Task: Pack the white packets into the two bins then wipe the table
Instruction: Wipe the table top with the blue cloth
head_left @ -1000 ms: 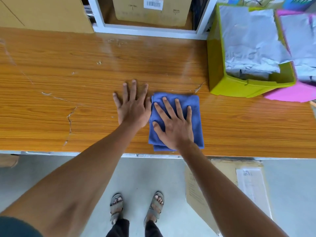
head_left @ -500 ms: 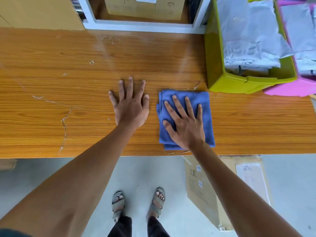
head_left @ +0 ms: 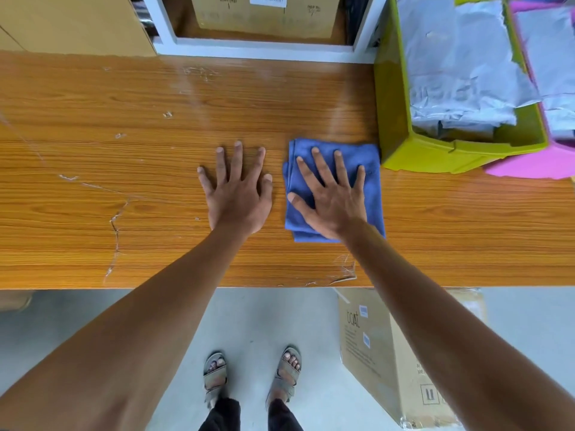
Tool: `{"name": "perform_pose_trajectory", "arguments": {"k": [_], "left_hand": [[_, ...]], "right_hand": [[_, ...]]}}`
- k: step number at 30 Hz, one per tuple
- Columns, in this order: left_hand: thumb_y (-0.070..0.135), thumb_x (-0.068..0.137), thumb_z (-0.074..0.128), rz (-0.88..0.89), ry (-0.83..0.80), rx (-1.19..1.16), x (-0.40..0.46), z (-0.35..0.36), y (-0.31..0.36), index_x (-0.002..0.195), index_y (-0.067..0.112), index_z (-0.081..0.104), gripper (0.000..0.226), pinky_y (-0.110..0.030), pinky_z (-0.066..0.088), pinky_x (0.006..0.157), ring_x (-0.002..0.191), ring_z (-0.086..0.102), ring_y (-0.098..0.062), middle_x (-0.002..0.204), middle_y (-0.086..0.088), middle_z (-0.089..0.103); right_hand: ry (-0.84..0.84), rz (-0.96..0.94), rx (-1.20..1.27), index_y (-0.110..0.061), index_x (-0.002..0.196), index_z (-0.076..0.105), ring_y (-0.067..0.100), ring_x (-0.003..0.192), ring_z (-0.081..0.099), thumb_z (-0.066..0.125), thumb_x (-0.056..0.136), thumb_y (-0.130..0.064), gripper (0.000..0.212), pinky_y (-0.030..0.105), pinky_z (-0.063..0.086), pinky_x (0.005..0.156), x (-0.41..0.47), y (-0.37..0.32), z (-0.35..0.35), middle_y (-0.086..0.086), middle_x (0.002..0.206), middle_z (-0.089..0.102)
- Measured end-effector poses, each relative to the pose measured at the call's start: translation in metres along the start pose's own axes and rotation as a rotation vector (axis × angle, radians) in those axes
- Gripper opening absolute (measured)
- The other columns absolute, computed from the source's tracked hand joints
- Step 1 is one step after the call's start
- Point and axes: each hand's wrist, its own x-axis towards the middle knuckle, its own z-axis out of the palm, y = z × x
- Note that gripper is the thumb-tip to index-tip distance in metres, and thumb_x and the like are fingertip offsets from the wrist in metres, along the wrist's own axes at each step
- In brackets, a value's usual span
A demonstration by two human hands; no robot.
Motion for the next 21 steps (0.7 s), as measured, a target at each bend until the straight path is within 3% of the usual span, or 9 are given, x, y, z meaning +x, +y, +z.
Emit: {"name": "perform_pose_trajectory", "arguments": {"k": [5, 10, 17, 21], "left_hand": [[0.061, 0.107, 0.008, 0.004, 0.02, -0.006, 0.0, 0.002, 0.0, 0.165, 0.05, 0.005, 0.06, -0.071, 0.0, 0.124, 0.163, -0.01, -0.031, 0.178, 0.006, -0.005], [0.061, 0.107, 0.008, 0.008, 0.02, 0.008, 0.0, 0.003, -0.001, 0.165, 0.05, 0.003, 0.059, -0.071, 0.0, 0.124, 0.163, -0.01, -0.031, 0.178, 0.006, -0.005], [0.061, 0.107, 0.009, 0.014, 0.014, -0.01, 0.001, 0.001, -0.001, 0.165, 0.049, 0.006, 0.06, -0.072, 0.0, 0.124, 0.163, -0.009, -0.031, 0.178, 0.004, -0.003], [0.061, 0.107, 0.01, 0.014, 0.021, -0.004, 0.002, 0.002, 0.0, 0.165, 0.05, 0.005, 0.059, -0.072, -0.001, 0.124, 0.163, -0.009, -0.031, 0.178, 0.005, -0.003]], "right_hand": [[0.028, -0.003, -0.006, -0.05, 0.165, 0.003, 0.034, 0.163, -0.001, 0.013, 0.094, -0.089, 0.082, 0.074, -0.002, 0.122, 0.003, 0.025, -0.005, -0.014, 0.176, -0.001], [0.019, -0.027, -0.014, -0.049, 0.165, -0.001, 0.036, 0.162, -0.003, 0.01, 0.092, -0.092, 0.086, 0.073, 0.004, 0.123, 0.027, 0.03, -0.008, -0.013, 0.176, -0.004], [0.081, -0.092, -0.04, -0.044, 0.167, 0.009, 0.038, 0.162, 0.002, 0.022, 0.094, -0.089, 0.087, 0.078, 0.01, 0.119, -0.064, 0.006, 0.013, -0.01, 0.177, -0.001], [0.077, -0.133, -0.034, -0.049, 0.166, 0.008, 0.035, 0.163, 0.003, 0.023, 0.093, -0.089, 0.085, 0.079, 0.01, 0.117, -0.022, 0.024, 0.006, -0.015, 0.176, 0.001]]}}
